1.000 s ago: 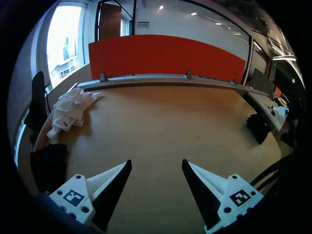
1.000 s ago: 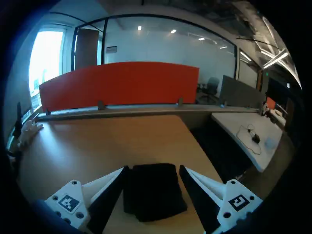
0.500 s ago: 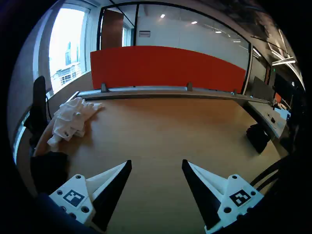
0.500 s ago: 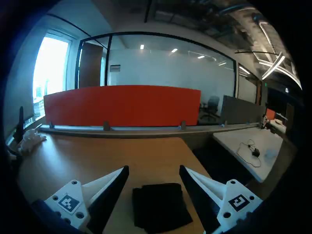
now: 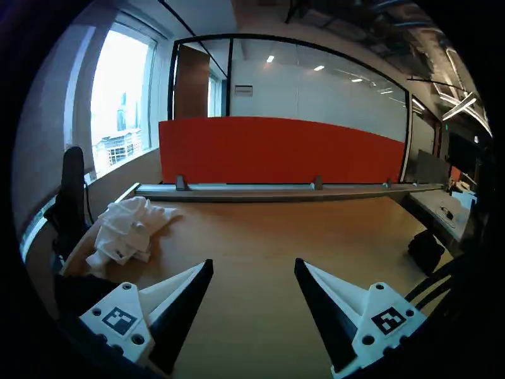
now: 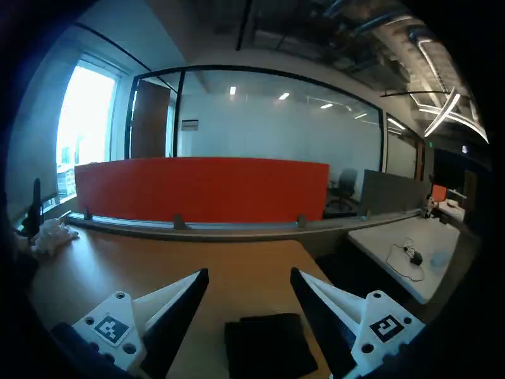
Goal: Fold towel
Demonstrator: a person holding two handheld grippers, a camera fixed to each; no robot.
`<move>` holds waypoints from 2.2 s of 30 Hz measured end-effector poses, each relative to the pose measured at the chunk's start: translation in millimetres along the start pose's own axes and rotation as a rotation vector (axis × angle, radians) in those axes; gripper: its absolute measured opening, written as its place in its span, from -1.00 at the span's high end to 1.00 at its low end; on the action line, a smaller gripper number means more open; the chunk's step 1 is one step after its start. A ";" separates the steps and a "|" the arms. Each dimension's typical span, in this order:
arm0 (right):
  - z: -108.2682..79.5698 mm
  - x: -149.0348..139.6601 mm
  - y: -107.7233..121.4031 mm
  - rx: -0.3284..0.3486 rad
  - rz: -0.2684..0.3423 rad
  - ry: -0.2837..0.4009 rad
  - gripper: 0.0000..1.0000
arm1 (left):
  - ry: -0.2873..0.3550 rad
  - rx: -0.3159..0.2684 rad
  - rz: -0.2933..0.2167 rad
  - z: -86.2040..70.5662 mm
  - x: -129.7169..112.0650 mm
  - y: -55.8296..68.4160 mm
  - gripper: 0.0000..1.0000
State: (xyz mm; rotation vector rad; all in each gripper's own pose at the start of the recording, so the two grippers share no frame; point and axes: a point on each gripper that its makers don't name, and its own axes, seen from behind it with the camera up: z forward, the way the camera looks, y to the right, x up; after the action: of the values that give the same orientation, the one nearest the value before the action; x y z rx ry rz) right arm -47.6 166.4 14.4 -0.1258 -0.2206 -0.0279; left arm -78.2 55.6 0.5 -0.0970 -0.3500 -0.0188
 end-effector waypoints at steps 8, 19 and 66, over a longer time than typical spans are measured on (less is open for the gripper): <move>-3.0 12.6 -13.7 0.020 -0.007 0.024 -1.00 | 0.121 0.047 0.011 -0.2 38.7 -16.4 -0.91; -5.3 27.1 -44.2 0.045 -0.040 0.050 -1.00 | 0.209 0.067 0.003 1.4 73.9 -28.8 -0.91; -20.9 93.6 -194.6 0.181 0.000 0.140 -1.00 | 0.389 0.042 -0.027 -10.9 115.6 -33.0 -0.91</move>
State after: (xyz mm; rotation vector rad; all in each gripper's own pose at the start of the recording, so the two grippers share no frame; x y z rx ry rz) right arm 40.2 -30.6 38.4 0.0562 -0.0823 -0.0165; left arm 33.0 21.5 33.1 -0.0450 0.0369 -0.0560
